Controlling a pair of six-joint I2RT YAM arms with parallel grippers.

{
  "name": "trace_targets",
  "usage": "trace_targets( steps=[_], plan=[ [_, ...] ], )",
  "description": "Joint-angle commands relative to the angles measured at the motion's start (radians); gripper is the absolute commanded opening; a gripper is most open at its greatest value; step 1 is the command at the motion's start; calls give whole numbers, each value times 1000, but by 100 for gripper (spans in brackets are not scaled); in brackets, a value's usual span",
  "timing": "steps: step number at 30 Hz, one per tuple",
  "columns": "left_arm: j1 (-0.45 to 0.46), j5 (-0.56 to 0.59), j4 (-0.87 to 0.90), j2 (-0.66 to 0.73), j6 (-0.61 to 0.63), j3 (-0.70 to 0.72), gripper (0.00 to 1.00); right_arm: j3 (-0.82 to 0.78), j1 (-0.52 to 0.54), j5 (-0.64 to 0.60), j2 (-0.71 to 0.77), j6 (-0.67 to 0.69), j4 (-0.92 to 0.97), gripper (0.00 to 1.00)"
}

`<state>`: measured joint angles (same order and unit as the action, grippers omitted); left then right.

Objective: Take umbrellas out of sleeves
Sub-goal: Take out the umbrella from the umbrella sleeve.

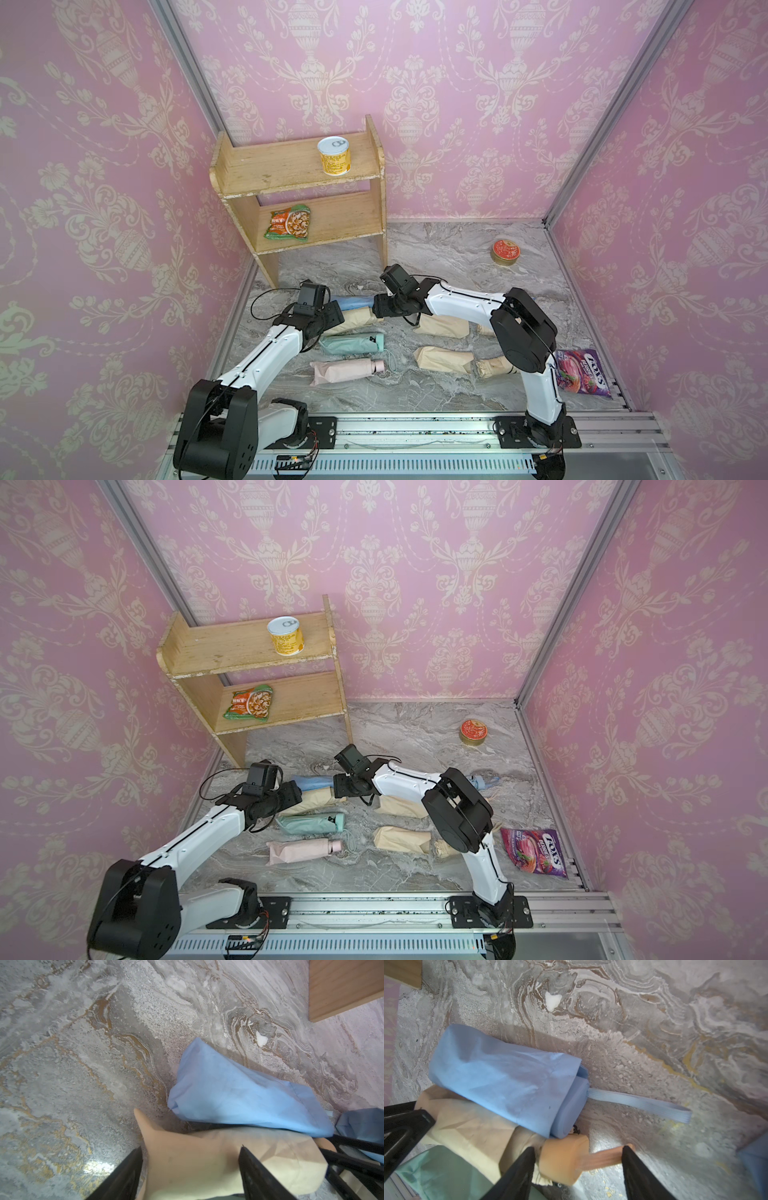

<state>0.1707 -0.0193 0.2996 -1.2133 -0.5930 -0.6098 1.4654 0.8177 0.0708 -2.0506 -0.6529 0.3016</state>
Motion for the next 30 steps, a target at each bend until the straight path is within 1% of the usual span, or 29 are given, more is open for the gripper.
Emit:
trace_targets(
  steps=[1,8,13,19,24,27,29,30],
  plan=[
    [-11,15,-24,-26,-8,22,70,3,0,17,-14,-27,-6,64],
    [-13,-1,-40,-61,-6,23,47,-29,1,50,-19,-45,-52,55],
    [-14,1,-45,-42,-9,36,33,-83,1,64,1,-66,-102,48],
    [-14,11,-44,-15,-15,50,22,-134,1,64,22,-94,-154,40],
    [-13,43,-31,30,-14,55,13,-148,1,14,39,-87,-143,33],
    [-14,66,-23,60,-15,56,7,-159,1,-12,52,-84,-142,31],
    [-14,74,-16,76,-14,58,6,-167,1,-30,63,-81,-141,30],
    [-15,77,-14,82,-15,58,9,-169,1,-39,68,-78,-139,29]
  ],
)
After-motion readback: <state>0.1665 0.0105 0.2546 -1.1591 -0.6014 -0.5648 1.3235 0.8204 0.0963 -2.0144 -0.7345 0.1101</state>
